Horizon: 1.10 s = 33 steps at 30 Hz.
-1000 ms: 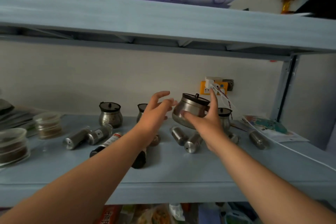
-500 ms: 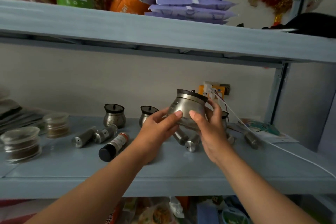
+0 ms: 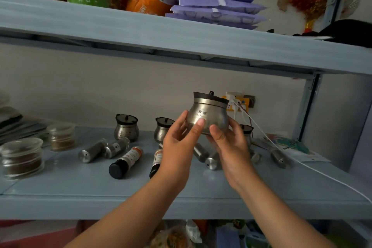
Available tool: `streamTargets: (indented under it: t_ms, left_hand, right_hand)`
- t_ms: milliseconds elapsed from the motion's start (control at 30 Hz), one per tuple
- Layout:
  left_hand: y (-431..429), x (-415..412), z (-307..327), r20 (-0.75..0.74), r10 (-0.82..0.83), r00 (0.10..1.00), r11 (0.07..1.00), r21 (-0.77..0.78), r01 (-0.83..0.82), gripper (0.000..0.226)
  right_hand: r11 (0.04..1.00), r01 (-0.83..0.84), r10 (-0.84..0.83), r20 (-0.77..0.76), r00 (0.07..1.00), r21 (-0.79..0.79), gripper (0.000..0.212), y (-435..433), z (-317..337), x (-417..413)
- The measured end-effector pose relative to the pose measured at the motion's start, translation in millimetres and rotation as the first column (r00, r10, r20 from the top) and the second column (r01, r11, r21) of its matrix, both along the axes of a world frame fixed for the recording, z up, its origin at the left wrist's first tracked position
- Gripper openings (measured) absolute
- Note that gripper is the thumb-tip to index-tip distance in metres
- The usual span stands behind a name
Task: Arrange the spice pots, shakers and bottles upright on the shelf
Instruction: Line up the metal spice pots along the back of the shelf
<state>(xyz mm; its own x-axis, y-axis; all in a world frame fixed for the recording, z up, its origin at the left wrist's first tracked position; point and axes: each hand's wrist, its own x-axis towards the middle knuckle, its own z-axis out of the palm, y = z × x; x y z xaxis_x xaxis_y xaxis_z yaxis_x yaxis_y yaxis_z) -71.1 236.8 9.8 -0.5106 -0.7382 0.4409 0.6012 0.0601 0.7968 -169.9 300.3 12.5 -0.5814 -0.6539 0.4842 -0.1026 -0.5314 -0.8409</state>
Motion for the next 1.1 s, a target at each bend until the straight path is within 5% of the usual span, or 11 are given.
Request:
streamTargets:
  t_ms: [167, 300, 433, 733, 1100]
  left_hand:
    - [-13.8, 5.1, -2.6, 0.053, -0.099, 0.994, 0.995, 0.001, 0.099, 0.055]
    - [-22.4, 5.1, -4.1, 0.174, -0.225, 0.959, 0.970, -0.052, 0.237, 0.058]
    - [-20.4, -2.9, -7.4, 0.114, -0.168, 0.979, 0.985, -0.030, 0.172, 0.053]
    - [-38.9, -31.6, -9.2, 0.189, -0.103, 0.977, 0.994, -0.021, 0.109, 0.083]
    - [-76.1, -88.3, 6.4, 0.425, -0.002, 0.905, 0.992, -0.112, 0.055, 0.063]
  right_hand:
    - [0.998, -0.027, 0.033, 0.094, 0.995, -0.060, 0.109, 1.5, -3.4, -8.7]
    - [0.990, -0.103, 0.118, 0.164, 0.979, -0.096, 0.096, -0.3, -7.4, -10.3]
    - [0.997, -0.072, 0.072, 0.058, 0.996, -0.008, 0.055, -2.8, -7.8, -16.4]
    - [0.990, 0.018, -0.005, -0.094, 0.996, 0.139, 0.087, -6.3, -15.6, -48.2]
    - [0.970, 0.123, -0.104, -0.100, 0.990, 0.209, 0.057, -43.0, -16.5, -110.1]
